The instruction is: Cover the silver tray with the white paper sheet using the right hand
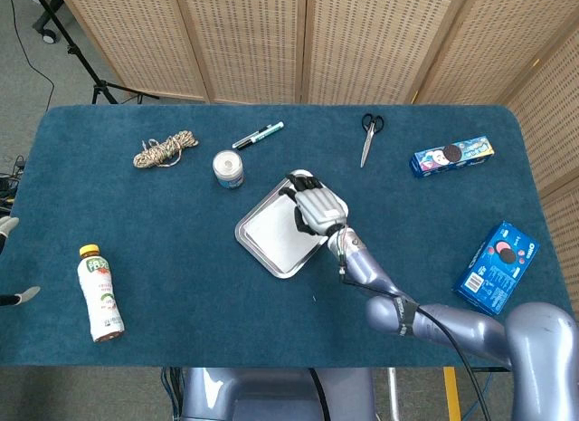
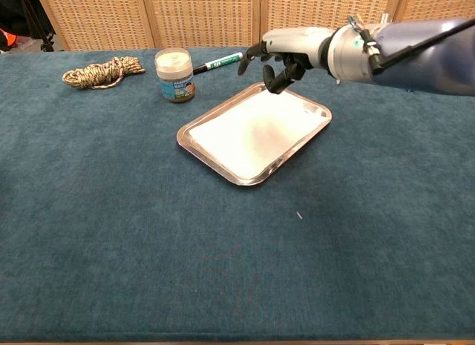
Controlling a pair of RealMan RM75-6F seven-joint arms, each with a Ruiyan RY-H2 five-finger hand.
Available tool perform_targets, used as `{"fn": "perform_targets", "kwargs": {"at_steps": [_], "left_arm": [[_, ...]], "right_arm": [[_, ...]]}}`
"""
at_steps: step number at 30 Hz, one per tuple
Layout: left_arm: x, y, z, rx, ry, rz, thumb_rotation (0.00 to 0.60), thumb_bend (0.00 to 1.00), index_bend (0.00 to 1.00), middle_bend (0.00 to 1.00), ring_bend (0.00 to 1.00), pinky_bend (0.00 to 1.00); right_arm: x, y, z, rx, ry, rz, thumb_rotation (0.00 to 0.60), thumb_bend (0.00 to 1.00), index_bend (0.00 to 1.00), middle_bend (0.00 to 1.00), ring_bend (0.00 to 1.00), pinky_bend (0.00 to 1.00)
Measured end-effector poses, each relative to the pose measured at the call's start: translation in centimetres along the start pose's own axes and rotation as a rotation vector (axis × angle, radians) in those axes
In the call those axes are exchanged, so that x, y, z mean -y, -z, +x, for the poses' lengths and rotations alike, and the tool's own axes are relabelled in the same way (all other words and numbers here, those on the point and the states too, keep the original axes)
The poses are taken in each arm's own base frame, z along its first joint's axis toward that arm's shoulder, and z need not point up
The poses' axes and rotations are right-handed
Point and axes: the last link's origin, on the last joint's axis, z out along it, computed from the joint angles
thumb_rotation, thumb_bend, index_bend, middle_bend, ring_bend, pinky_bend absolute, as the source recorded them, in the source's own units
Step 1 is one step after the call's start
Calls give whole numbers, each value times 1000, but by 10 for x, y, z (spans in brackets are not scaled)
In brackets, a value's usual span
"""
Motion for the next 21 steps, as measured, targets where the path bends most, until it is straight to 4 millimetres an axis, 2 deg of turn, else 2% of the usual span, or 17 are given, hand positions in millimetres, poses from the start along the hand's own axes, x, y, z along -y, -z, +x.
{"fn": "perform_targets", "kwargs": {"at_steps": [5, 9, 14, 21], "left_arm": [[-1, 2, 0, -2, -2, -9, 600, 0, 0, 0, 0, 0], [-2, 4, -1, -4, -3, -15, 600, 0, 0, 0, 0, 0], [-3, 6, -1, -8, -4, -20, 600, 0, 0, 0, 0, 0], [-4, 6, -1, -8, -6, -21, 600, 0, 0, 0, 0, 0]], "right_arm": [[-14, 31, -13, 55, 49, 9, 600, 941, 211, 76, 0, 0], [-26, 44, -24, 85, 79, -6, 600, 949, 217, 84, 0, 0], [-40, 56, -37, 120, 108, -24, 600, 956, 232, 98, 0, 0], [-51, 62, -45, 132, 156, -35, 600, 956, 237, 102, 0, 0]]}}
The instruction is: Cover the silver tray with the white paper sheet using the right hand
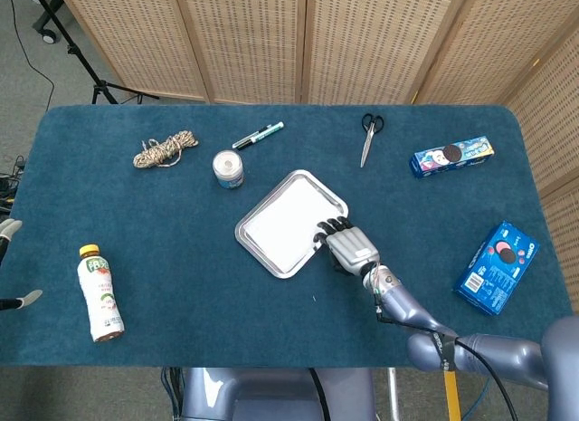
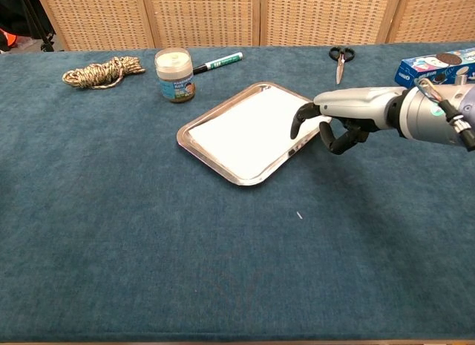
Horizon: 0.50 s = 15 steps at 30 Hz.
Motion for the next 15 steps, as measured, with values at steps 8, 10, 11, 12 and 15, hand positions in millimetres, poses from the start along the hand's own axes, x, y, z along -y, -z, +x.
{"fn": "perform_targets", "kwargs": {"at_steps": [8, 10, 11, 12, 15], "left_arm": [[0, -2, -1, 3, -5, 4, 600, 0, 0, 0, 0, 0], [-1, -2, -1, 3, -8, 4, 600, 0, 0, 0, 0, 0], [-1, -2, -2, 4, -9, 4, 600, 0, 0, 0, 0, 0], [-1, -2, -2, 4, -10, 5, 600, 0, 0, 0, 0, 0], [-1, -3, -2, 6, -12, 6, 600, 0, 0, 0, 0, 0]], "right_arm": [[1, -5, 4, -24, -18, 1, 600, 981, 237, 105, 0, 0], [2, -7, 6, -29, -13, 0, 600, 981, 237, 106, 0, 0], [3, -9, 7, -30, -11, -4, 600, 981, 237, 106, 0, 0], [3, -10, 8, -30, -9, -7, 600, 981, 237, 108, 0, 0], [2, -15, 7, -28, 2, -26, 600, 982, 237, 111, 0, 0]]}}
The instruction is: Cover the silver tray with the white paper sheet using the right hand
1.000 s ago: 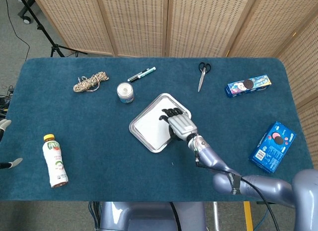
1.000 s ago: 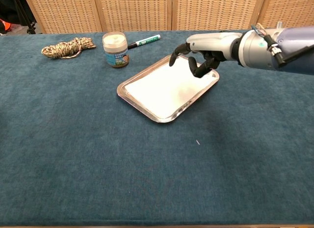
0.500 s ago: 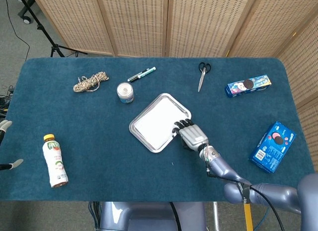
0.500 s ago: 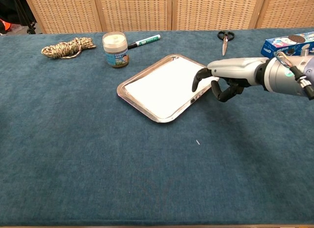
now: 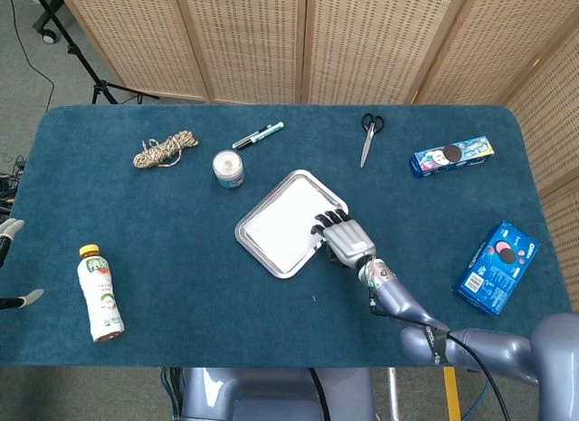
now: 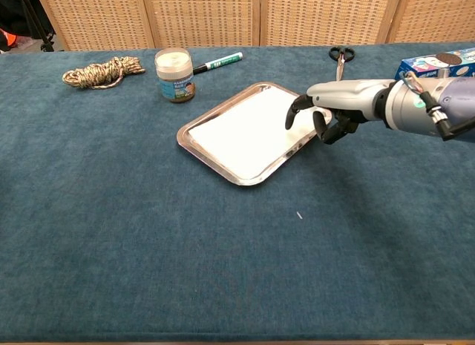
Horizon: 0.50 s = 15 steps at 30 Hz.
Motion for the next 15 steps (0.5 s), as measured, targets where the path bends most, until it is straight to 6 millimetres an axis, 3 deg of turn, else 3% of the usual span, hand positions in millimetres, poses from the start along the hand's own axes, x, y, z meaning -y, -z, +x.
{"fn": "perform_targets", "kwargs": {"at_steps": [15], "left_arm": [[1, -2, 0, 0, 1, 4, 600, 0, 0, 0, 0, 0]], "right_arm": [[-5, -11, -10, 14, 42, -37, 600, 1000, 237, 118, 0, 0]]}}
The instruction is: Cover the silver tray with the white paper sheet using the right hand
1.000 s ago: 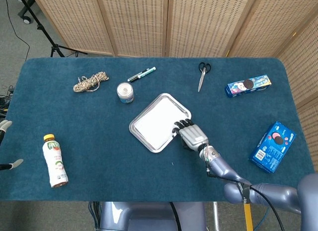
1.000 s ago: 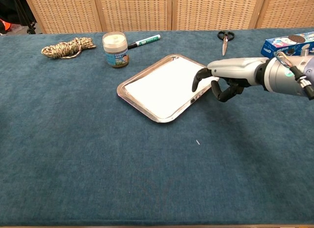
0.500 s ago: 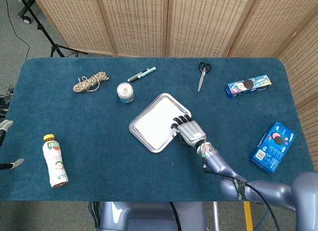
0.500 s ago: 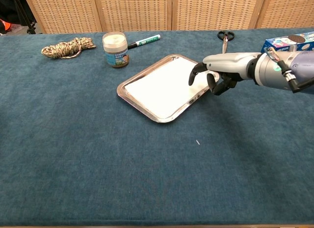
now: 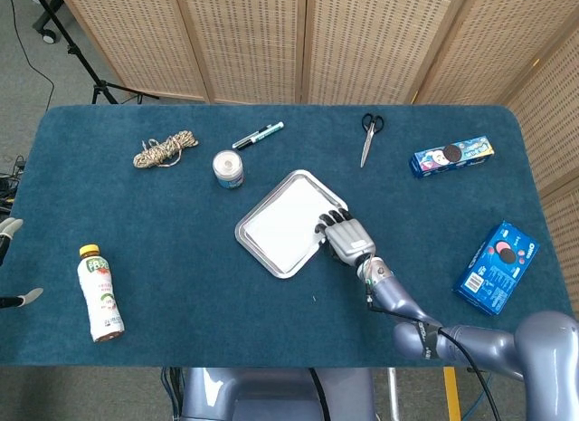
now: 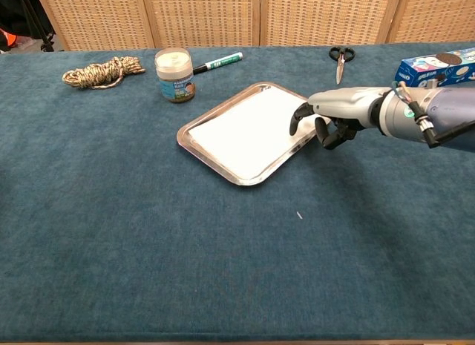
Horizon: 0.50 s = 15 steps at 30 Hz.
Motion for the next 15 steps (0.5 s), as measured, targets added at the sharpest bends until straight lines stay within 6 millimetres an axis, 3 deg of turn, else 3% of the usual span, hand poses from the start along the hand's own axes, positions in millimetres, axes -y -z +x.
{"fn": "perform_targets", "kwargs": {"at_steps": [15], "left_arm": [[1, 0, 0, 0, 3, 4, 600, 0, 0, 0, 0, 0]], "right_arm": [[4, -9, -8, 6, 26, 1, 600, 1000, 237, 119, 0, 0]]}}
